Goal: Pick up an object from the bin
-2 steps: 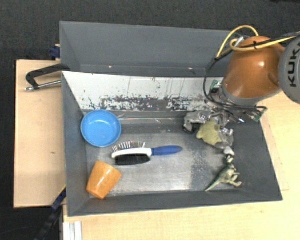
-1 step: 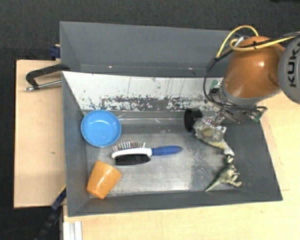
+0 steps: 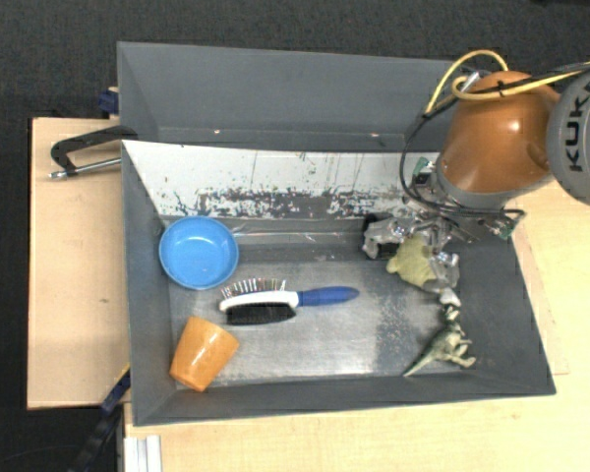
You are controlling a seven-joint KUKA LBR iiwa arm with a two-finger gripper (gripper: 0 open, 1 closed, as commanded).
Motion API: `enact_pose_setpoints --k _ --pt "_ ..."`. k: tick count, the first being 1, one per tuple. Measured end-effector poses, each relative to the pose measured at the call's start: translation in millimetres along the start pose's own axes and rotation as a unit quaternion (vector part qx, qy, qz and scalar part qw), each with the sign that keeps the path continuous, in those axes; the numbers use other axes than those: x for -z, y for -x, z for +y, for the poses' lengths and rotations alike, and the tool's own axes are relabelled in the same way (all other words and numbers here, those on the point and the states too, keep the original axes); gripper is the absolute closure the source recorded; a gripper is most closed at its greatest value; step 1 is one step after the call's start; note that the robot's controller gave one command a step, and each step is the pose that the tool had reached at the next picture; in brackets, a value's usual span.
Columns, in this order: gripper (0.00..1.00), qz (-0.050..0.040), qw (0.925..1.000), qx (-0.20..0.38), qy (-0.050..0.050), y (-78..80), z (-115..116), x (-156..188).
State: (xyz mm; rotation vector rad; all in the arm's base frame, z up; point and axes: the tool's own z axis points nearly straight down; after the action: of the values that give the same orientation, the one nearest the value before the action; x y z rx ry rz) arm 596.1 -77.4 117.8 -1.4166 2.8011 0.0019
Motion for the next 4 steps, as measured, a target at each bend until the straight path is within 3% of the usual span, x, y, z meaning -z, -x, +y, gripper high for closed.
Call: enact_pose_setpoints --k 1,2,3,4 --pt "0.00 -0.0015 0.9995 -0.033 -0.003 -31.5 -31.1 -0.6" --pt "1.00 -0.0016 0.9995 -0.032 -0.002 -30.5 -30.2 -0.6" --pt "0.00 -0.0017 0.9995 -0.032 -0.002 -30.4 -30.2 -0.5" --pt "0.00 -0.0066 0.9999 -0.014 -0.006 -22.8 -30.7 -40.3"
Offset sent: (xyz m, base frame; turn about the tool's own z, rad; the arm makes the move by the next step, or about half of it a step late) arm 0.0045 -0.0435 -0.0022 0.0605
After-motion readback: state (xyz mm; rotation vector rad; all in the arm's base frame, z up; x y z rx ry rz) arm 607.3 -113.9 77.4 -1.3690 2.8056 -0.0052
